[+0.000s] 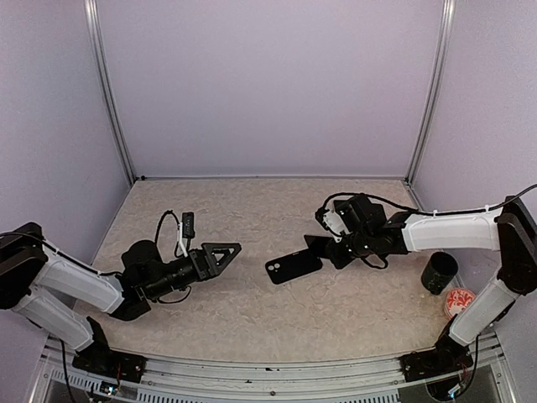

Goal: Put the phone into the phone case
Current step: Move the phone case to the center of the board.

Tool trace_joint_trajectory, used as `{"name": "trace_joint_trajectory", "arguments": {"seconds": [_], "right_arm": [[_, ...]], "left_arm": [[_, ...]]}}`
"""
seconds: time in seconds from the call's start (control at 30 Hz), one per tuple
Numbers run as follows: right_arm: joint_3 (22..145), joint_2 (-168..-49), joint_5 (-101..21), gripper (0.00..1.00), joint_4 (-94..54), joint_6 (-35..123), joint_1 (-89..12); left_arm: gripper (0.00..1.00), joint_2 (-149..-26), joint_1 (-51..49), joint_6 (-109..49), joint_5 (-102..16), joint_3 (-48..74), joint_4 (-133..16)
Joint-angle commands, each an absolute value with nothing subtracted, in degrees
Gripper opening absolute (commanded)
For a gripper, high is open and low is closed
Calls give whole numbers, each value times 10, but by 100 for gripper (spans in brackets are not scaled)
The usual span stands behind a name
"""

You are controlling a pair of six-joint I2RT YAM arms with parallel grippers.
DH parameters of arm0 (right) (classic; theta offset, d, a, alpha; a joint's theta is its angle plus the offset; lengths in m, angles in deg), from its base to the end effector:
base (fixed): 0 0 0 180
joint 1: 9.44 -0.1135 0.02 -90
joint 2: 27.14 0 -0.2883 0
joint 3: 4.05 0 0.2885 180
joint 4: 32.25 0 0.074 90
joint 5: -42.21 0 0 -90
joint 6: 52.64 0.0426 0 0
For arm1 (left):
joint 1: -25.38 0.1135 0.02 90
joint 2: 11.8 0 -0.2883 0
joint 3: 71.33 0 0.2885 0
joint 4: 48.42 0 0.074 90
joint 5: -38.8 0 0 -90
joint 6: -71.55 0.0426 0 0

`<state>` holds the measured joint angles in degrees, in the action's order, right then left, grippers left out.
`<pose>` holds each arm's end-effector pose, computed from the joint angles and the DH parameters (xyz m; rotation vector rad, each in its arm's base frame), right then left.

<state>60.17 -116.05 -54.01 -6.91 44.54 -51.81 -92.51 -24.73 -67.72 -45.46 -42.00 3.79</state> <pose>0.2627 0.2334 0.1921 -0.6953 2.3528 0.2528 0.1698 -0.2098 0.1743 0.1016 1.7459 -1.4079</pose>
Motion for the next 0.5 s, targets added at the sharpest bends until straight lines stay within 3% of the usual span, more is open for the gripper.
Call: {"name": "trace_joint_trajectory", "arguments": {"seconds": [0.0, 0.23, 0.47], "right_arm": [[639, -1171, -525, 0, -88, 439, -507], [647, -1138, -405, 0, -97, 458, -500], [685, -1136, -348, 0, -36, 470, -468]], "left_arm": [[99, -934, -240, -678, -471, -395, 1], [99, -958, -231, -676, -458, -355, -77], [99, -1010, -230, -710, -451, -355, -43]]}}
